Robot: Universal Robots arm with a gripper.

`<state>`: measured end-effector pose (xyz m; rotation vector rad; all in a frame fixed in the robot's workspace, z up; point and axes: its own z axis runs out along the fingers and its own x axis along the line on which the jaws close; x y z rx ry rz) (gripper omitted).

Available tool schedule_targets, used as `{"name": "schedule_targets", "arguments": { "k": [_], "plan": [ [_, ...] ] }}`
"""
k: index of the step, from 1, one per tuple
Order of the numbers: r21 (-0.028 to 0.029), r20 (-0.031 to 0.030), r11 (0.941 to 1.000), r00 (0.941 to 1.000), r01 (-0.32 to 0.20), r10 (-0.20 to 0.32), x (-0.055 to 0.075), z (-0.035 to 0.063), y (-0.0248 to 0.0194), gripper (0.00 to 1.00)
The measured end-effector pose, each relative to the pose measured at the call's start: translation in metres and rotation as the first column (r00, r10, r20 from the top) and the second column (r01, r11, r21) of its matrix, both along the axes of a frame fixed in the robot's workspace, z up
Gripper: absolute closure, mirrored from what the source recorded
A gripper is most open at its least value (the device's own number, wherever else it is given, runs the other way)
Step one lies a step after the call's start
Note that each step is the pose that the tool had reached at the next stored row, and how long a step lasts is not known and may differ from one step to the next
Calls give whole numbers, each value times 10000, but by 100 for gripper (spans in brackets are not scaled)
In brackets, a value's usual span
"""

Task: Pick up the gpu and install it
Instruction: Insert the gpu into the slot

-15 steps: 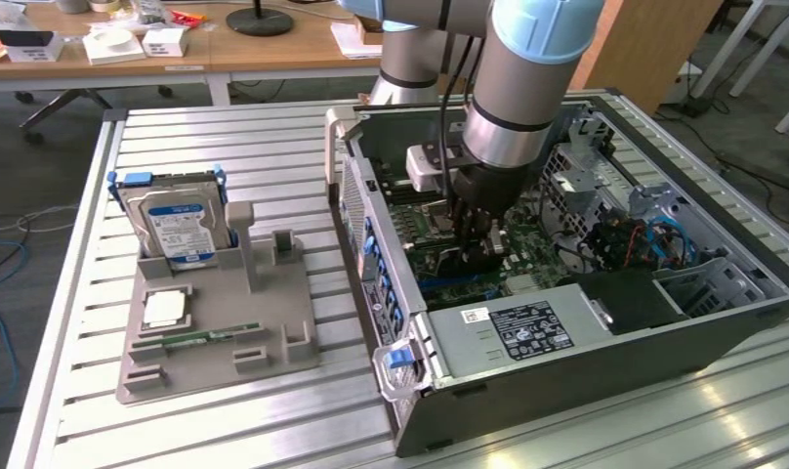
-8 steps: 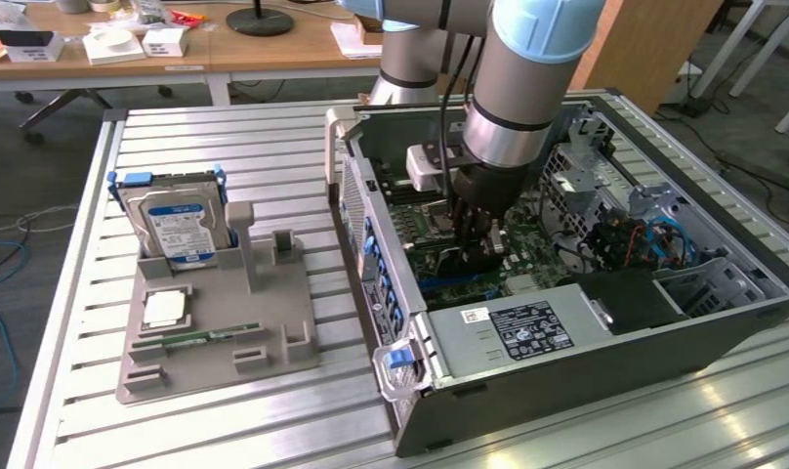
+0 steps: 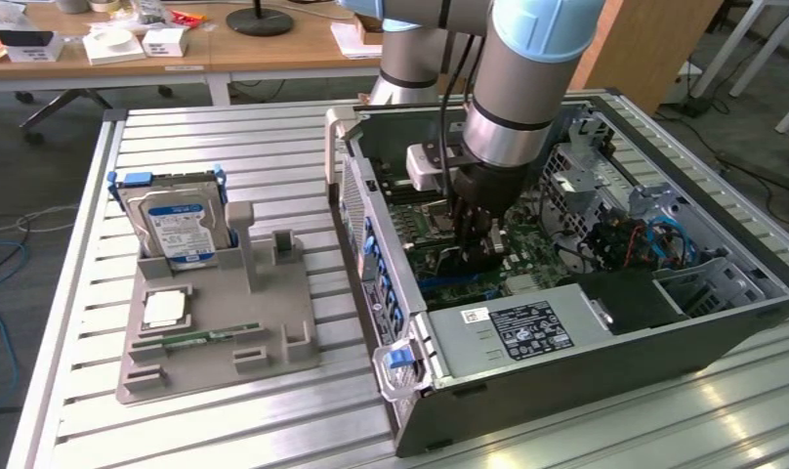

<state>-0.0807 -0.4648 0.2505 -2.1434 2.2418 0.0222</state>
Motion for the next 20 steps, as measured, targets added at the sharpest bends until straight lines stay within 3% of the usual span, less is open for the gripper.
{"name": "schedule_targets", "arguments": {
  "k": [13,16,20],
  "plan": [
    [10,-1,10000,10000,-39,39,-1,-12,0,74],
    [73,0,10000,10000,-38,38,-1,-13,0,74],
    [76,0,10000,10000,-38,38,-1,-15,0,74]
  ]
}}
